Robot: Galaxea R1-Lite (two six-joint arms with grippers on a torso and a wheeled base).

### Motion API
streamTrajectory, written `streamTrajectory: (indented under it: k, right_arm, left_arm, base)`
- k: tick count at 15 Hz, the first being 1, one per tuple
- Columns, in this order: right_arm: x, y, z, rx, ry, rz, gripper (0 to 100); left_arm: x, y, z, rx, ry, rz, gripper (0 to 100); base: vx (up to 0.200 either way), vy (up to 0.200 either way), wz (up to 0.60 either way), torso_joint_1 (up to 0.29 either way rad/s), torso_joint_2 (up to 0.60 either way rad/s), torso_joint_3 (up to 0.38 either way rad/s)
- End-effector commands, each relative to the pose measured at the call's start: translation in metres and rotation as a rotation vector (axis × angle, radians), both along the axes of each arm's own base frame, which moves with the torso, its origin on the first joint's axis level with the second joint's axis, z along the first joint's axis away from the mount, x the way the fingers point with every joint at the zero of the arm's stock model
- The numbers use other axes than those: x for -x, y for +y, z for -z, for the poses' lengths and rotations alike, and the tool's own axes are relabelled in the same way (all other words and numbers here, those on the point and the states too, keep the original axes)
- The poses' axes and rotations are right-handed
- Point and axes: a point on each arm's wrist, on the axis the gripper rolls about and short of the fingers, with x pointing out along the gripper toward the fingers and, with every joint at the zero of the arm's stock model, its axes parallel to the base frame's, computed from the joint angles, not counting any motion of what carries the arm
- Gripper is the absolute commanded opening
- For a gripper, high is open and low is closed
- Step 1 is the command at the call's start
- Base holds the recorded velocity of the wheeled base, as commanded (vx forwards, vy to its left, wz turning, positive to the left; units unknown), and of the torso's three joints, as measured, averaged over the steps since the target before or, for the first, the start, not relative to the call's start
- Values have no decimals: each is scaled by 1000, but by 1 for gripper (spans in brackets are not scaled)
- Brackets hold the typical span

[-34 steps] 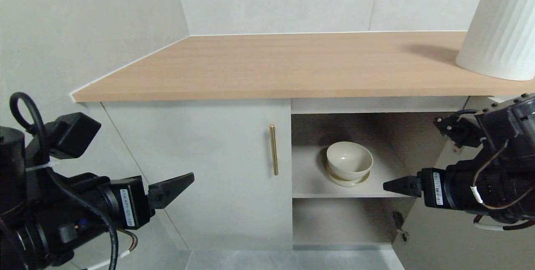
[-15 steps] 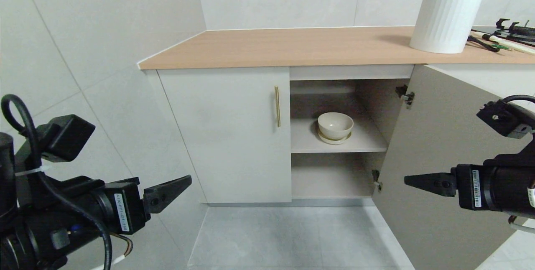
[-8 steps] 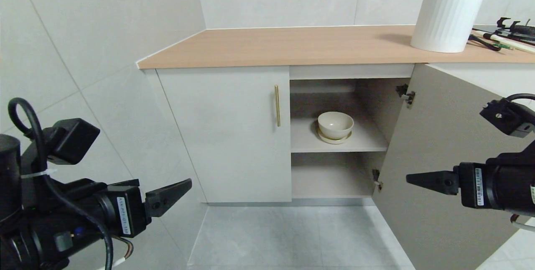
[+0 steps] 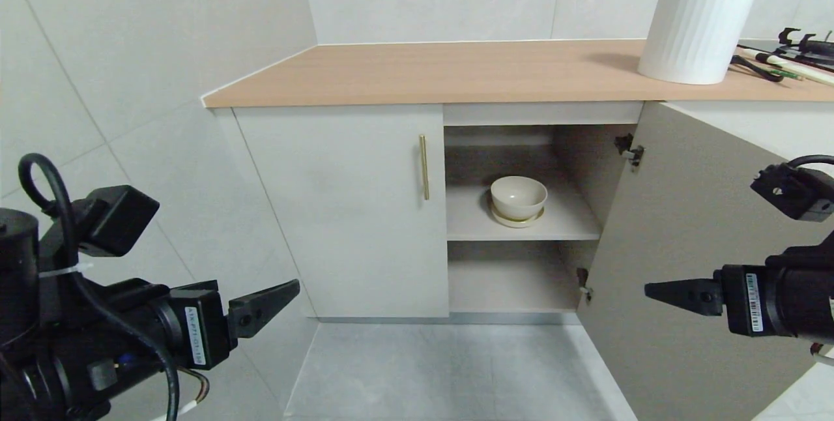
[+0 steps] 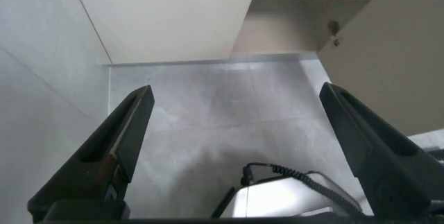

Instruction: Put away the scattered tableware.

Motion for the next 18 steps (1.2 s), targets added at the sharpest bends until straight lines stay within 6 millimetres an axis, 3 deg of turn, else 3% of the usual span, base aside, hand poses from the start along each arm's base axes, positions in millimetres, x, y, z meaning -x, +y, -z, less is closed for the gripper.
streamTrajectory:
  k: [1,5,13,18]
  right_arm:
    - [0,-1,1,8,10,6,100]
    - [10,-7,-7,68,102,2,100]
    - [65,-39,-58,76,103,2,100]
    - [62,-51,-67,126,32,195,100]
  left_arm:
    - [-1,-1,1,-4,6,-1,100]
    - [-1,-1,1,-4,6,-1,100]
    - [-2,-1,2,-7,11,-1,100]
    - [-2,-1,4,-10,15,-1,100]
  base:
    - [0,-200,0,7,2,2]
    - [0,-200,0,3,1,4]
    - [0,0,0,0,0,0]
    - [0,0,0,0,0,0]
